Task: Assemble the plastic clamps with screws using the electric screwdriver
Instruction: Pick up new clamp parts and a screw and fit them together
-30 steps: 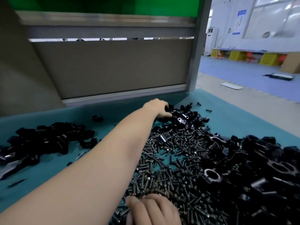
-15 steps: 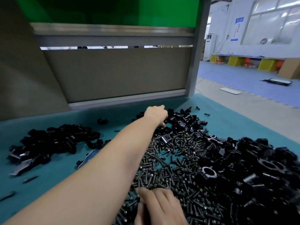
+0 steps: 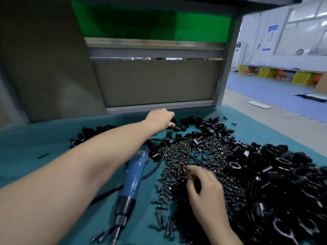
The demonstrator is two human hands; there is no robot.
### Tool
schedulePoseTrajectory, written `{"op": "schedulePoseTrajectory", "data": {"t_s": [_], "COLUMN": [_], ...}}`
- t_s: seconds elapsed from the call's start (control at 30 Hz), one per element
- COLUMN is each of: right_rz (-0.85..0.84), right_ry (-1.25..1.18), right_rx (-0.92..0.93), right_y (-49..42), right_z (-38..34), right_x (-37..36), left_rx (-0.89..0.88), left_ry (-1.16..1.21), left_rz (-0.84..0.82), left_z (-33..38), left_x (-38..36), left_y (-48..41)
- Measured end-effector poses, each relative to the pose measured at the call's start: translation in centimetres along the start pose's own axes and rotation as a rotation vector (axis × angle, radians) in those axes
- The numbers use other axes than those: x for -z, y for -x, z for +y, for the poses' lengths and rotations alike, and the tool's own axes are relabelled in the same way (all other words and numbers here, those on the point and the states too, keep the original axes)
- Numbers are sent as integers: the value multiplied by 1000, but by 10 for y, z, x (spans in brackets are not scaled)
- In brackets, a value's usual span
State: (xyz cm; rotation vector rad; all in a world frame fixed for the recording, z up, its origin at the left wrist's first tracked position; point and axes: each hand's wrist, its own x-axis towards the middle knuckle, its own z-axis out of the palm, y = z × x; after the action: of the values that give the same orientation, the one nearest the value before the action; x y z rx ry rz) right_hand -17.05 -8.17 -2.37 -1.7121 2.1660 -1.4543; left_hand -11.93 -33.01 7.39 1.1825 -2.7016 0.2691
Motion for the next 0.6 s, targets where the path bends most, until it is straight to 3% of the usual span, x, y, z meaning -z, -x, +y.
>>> {"op": "schedulePoseTrajectory", "data": {"t_s": [0.13,0.33,0.47,0.6], "right_rz": [85,-159,-310,-338], "right_ry": [-153,-326,-285,-258], "right_rx": [69,306,416,293], "right_y": [0,26,44,52], "right_z": [-20,-79,-100,-113], "right_x": [14,6,-11,-25], "left_rx": [-64,-149,36,240], "left_ry": [412,893,1188,1337], "left_rz": [-59,-114,-1,57], "left_z": [-8,5,-5,-14], "left_x": [37,62,44,18], "left_y": [67,222,298,341]}}
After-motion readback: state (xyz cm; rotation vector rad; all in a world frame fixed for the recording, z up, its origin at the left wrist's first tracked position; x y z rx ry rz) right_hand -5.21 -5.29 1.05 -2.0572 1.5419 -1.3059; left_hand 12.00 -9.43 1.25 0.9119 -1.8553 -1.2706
